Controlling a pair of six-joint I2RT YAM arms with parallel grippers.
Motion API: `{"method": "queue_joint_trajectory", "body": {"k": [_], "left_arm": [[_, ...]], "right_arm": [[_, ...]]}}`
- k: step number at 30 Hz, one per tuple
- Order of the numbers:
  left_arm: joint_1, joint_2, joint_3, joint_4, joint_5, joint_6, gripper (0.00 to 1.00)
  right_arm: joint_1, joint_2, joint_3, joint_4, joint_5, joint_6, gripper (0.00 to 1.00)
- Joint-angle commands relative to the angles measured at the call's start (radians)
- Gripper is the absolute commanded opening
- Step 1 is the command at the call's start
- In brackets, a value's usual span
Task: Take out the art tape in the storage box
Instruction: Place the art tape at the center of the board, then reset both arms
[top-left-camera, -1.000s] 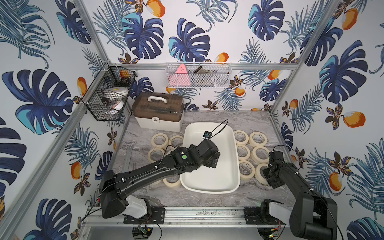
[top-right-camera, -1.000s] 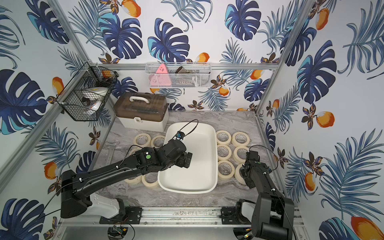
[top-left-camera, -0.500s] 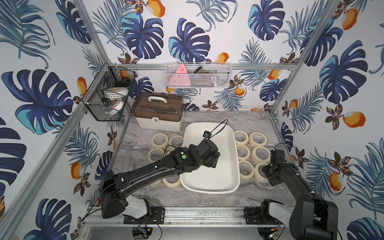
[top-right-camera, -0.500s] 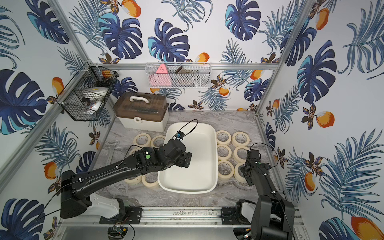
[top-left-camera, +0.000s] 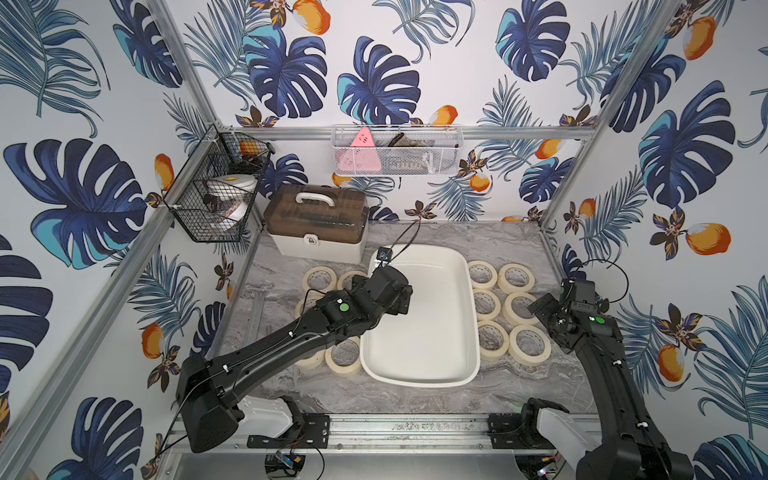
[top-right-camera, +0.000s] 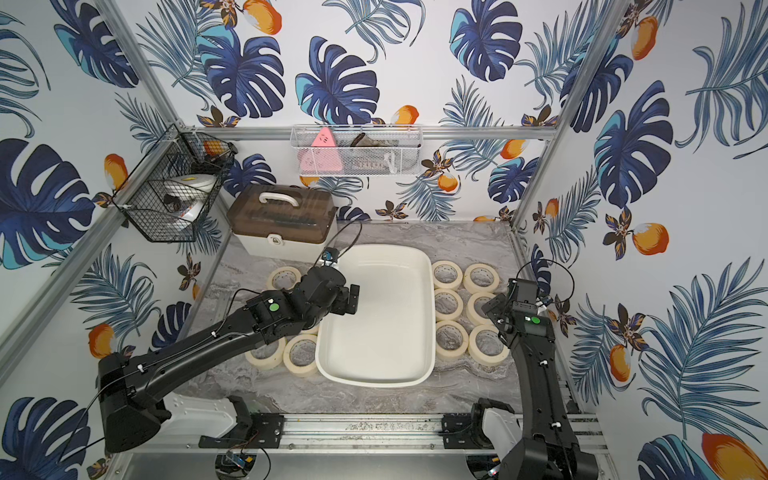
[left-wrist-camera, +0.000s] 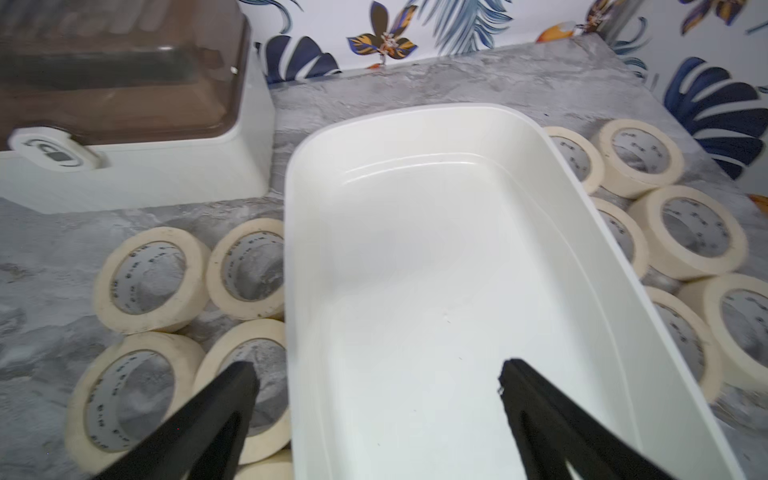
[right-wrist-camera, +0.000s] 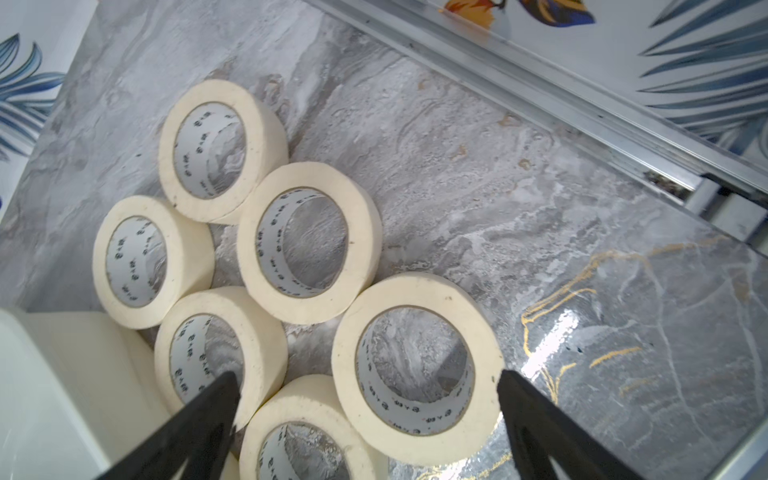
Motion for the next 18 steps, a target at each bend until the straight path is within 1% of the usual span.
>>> {"method": "queue_joint_trajectory", "body": {"k": [1, 3, 5, 8, 10, 12, 14, 16, 18], "left_arm": [[0.068, -0.032, -0.059, 0.148, -0.109, 0.072, 0.99], [0.12, -0.045, -0.113, 0.213, -0.145, 0.09, 0.99], [0.164, -0.057, -0.179, 0.295, -0.169, 0.116, 0.99], [0.218, -0.084, -0.303, 0.442, -0.216, 0.165, 0.99], [0.254, -0.101, -0.39, 0.548, -0.24, 0.206, 0.99], [0.306, -0.11, -0.458, 0.623, -0.218, 0.232, 0.99], [0.366, -0.118, -0.512, 0.679, -0.168, 0.25, 0.99], [0.427, -0.11, -0.56, 0.74, -0.135, 0.267, 0.99], [0.477, -0.091, -0.591, 0.784, -0.14, 0.273, 0.99]], "right_arm": [[0.005, 0.011, 0.004, 0.122, -0.186, -0.129, 1.0], [0.006, 0.0, -0.034, 0.243, -0.254, -0.157, 1.0], [0.01, -0.005, -0.052, 0.327, -0.281, -0.16, 1.0], [0.026, 0.009, -0.07, 0.437, -0.258, -0.17, 1.0], [0.05, 0.015, -0.099, 0.522, -0.198, -0.198, 1.0], [0.085, 0.01, -0.156, 0.646, -0.133, -0.255, 1.0], [0.108, 0.016, -0.202, 0.754, -0.08, -0.321, 1.0], [0.111, 0.036, -0.252, 0.88, -0.103, -0.384, 1.0], [0.12, 0.061, -0.295, 0.979, -0.107, -0.426, 1.0]]}}
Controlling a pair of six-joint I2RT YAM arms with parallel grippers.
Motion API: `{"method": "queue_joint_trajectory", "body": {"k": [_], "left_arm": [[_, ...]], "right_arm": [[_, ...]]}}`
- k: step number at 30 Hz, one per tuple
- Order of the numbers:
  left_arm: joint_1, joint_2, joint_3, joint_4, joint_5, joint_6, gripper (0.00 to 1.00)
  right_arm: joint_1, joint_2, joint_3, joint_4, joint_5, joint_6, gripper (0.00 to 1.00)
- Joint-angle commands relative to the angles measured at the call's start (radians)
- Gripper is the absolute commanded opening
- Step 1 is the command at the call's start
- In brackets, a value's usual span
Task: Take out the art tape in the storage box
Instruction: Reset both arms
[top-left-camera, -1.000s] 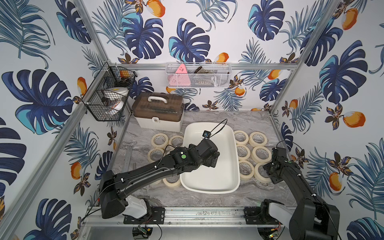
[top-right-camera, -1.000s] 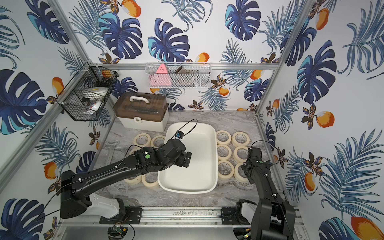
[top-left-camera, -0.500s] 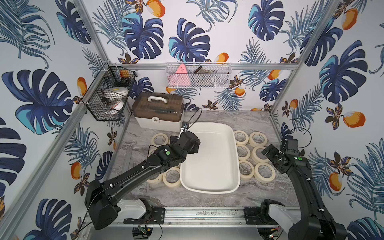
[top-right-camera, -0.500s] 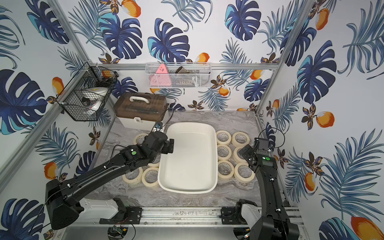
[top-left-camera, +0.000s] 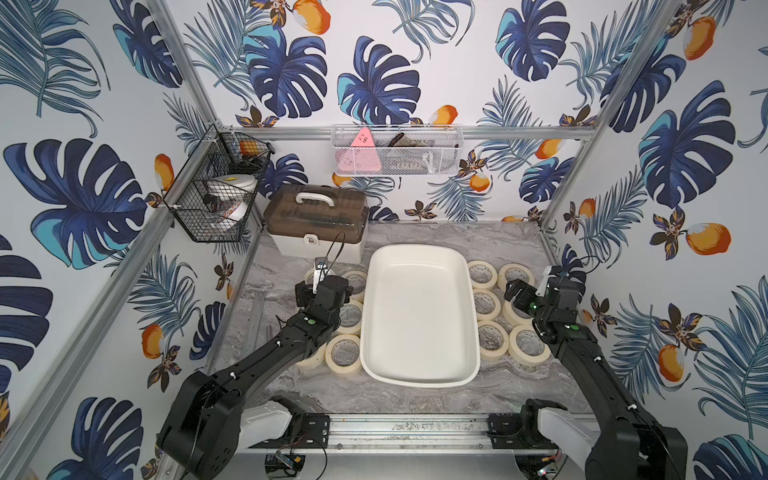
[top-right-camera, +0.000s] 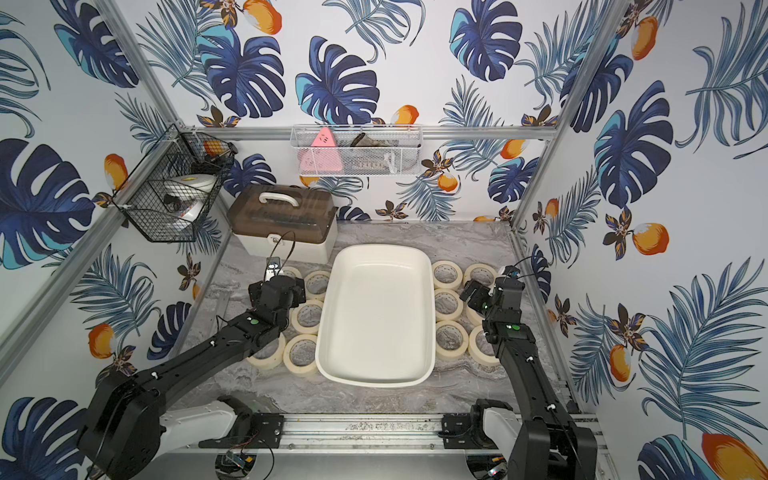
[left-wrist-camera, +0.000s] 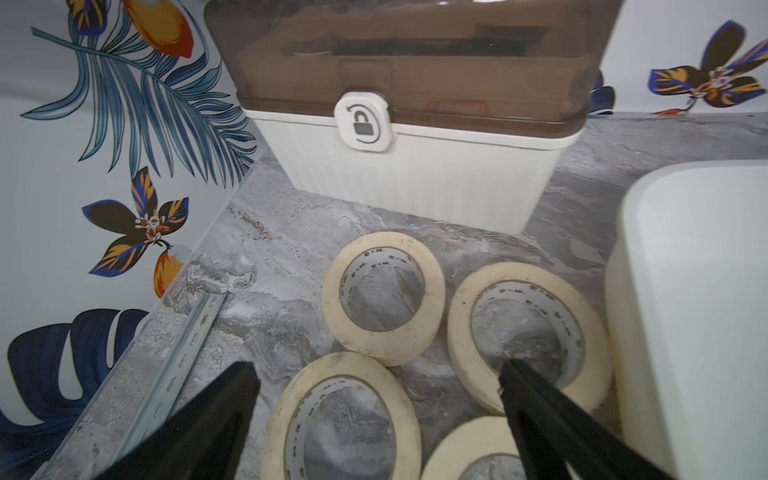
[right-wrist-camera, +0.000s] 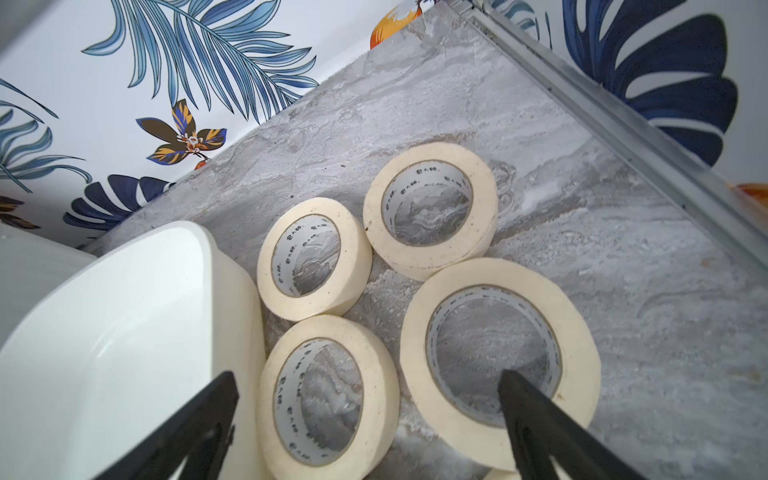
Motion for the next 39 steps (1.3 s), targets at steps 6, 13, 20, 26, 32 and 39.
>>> {"method": "queue_joint_trajectory", "body": {"k": [6, 13, 20, 26, 32, 39], "left_arm": [[0.157, 0.112, -0.123, 0.33, 0.074, 0.075, 0.98], [0.215, 0.192, -0.266, 0.637, 0.194, 0.161, 0.98], [0.277, 0.35, -0.342, 0.98, 0.378, 0.176, 0.99], [0.281, 0.424, -0.307, 0.985, 0.453, 0.205, 0.99], [0.281, 0.426, -0.254, 0.875, 0.447, 0.201, 0.99], [0.281, 0.428, -0.257, 0.885, 0.443, 0.202, 0.99]], "right_arm": [[0.025, 0.097, -0.16, 0.486, 0.067, -0.144, 1.0], [0.047, 0.202, -0.251, 0.708, 0.086, -0.18, 1.0], [0.085, 0.395, -0.28, 0.961, 0.086, -0.213, 1.0], [0.086, 0.548, -0.258, 1.068, 0.041, -0.225, 1.0], [0.119, 0.604, -0.16, 0.944, 0.02, -0.274, 1.0], [0.154, 0.603, -0.137, 0.889, 0.052, -0.306, 1.0]]}}
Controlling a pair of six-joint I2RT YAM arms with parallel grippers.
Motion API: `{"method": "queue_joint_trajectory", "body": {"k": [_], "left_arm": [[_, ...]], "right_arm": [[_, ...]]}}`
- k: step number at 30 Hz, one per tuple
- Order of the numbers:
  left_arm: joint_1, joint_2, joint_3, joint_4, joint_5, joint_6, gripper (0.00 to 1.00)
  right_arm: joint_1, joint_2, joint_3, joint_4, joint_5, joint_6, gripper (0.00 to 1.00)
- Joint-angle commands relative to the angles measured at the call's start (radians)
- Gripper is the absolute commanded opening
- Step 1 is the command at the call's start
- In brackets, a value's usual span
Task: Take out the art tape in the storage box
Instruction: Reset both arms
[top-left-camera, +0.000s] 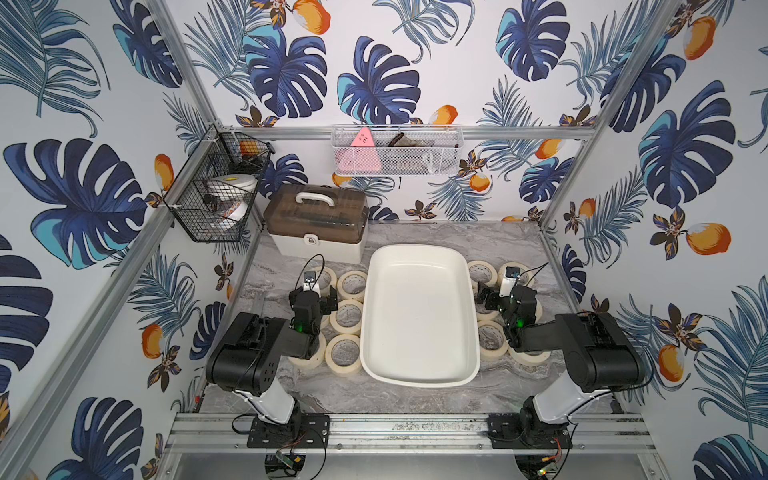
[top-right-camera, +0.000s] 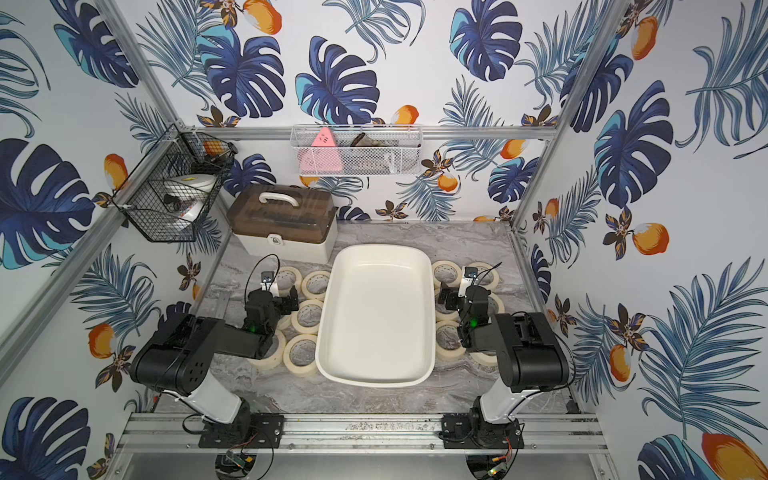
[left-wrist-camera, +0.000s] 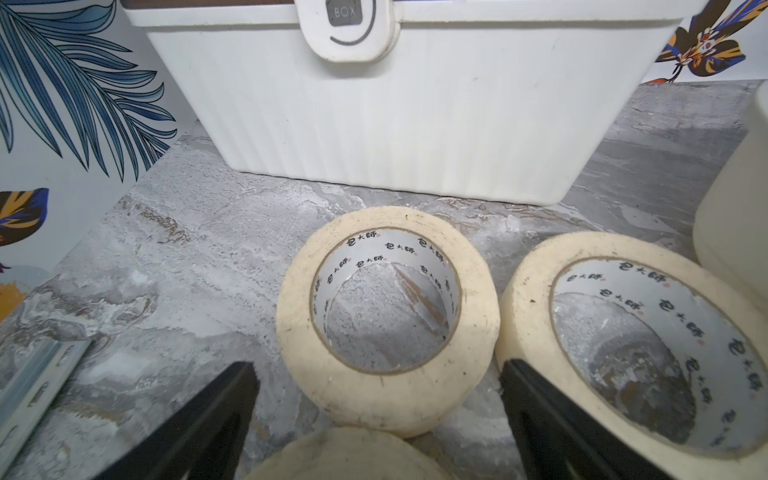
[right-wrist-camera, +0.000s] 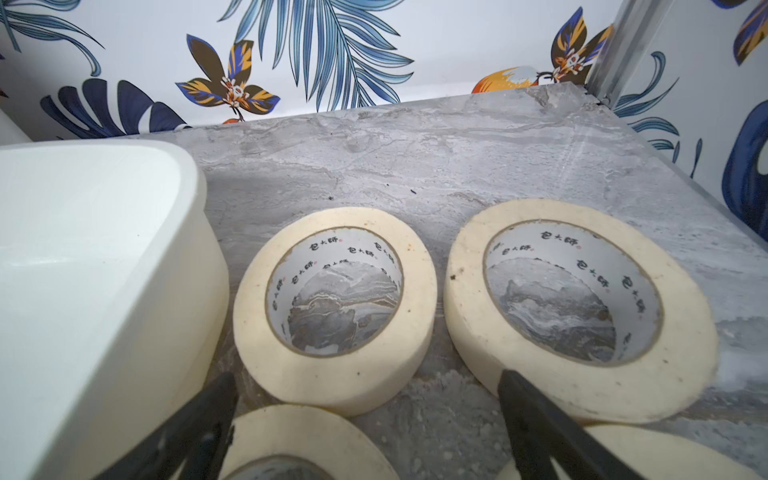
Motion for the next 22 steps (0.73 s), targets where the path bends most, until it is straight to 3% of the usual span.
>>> {"method": "queue_joint_trajectory", "body": {"k": [1, 22], "left_arm": [[0.002, 0.002, 0.003, 0.014, 0.006, 0.019, 0.99], [0.002, -0.002, 0.004, 0.004, 0.007, 0.019, 0.99]], "right_arm": [[0.003, 0.0, 0.005, -0.026, 0.005, -0.023, 1.0], [0.02, 0.005, 0.01, -0.024, 0.035, -0.033, 1.0]]}}
